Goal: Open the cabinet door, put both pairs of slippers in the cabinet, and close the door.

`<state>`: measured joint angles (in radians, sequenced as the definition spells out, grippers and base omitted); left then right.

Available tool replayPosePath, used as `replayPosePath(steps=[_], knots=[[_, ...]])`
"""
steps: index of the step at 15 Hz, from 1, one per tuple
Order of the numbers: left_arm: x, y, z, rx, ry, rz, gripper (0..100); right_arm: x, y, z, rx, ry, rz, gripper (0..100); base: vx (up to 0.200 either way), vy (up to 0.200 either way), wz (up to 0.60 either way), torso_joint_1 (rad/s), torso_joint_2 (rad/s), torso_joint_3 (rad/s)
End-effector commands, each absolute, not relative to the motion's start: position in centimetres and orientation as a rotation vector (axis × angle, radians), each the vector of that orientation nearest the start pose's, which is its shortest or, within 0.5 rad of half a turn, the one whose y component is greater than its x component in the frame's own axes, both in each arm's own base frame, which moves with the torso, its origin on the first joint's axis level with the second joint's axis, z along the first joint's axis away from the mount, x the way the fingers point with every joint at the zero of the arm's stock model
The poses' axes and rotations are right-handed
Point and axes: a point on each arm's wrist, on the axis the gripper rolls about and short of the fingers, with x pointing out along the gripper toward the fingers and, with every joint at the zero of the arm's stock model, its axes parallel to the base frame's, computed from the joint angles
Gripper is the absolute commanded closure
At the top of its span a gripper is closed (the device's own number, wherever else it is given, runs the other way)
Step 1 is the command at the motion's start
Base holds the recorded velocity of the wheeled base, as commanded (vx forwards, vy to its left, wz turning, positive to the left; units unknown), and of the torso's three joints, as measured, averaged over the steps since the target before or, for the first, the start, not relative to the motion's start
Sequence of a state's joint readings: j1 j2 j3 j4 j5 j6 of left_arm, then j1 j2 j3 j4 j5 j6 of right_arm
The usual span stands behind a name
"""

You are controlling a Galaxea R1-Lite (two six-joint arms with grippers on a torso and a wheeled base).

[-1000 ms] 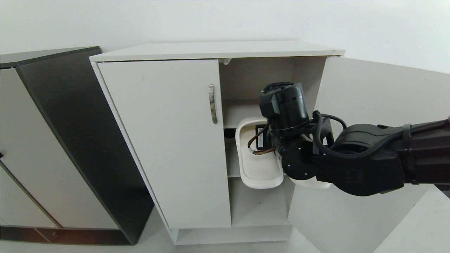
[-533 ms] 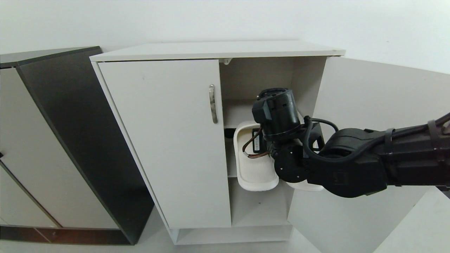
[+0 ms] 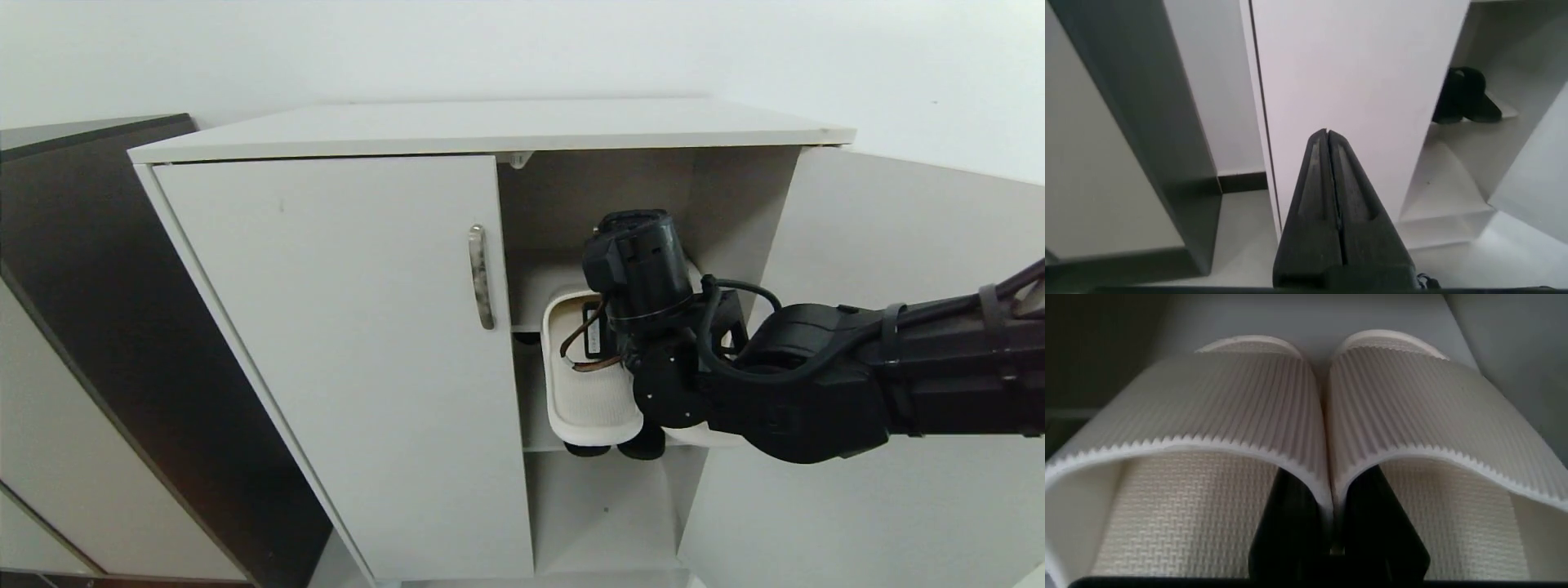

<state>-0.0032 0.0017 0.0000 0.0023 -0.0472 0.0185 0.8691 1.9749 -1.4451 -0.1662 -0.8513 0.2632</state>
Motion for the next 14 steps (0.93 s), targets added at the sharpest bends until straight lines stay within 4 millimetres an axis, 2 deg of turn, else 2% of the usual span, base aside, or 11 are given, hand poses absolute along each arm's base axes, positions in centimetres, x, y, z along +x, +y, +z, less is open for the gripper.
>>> replayPosePath(steps=[1,3,6,10,14], knots=[[-2.3,-0.1,7.5,0.018,0.003,-0.051,100,26.9,29.1,21.7,-0.014,0.237,-0.016,100,0.2,0.0,0.0,0.002,0.0,0.002],[-2.3,-0.1,7.5,0.018,0.003,-0.051,100,27.6,29.1,21.2,-0.007,0.232,-0.024,100,0.2,0.0,0.0,0.005,0.0,0.007],[-2.3,-0.1,7.5,0.018,0.003,-0.051,100,29.5,29.1,20.0,0.008,0.207,-0.024,100,0.0,0.0,0.0,0.0,0.0,0.0],[-2.3,-0.1,7.5,0.018,0.003,-0.051,100,31.0,28.7,20.1,-0.005,0.175,0.024,100,0.0,0.0,0.0,0.0,0.0,0.0],[-2.3,-0.1,7.5,0.018,0.003,-0.051,100,32.9,29.5,20.3,-0.01,0.144,0.022,100,0.0,0.0,0.0,0.0,0.0,0.0]])
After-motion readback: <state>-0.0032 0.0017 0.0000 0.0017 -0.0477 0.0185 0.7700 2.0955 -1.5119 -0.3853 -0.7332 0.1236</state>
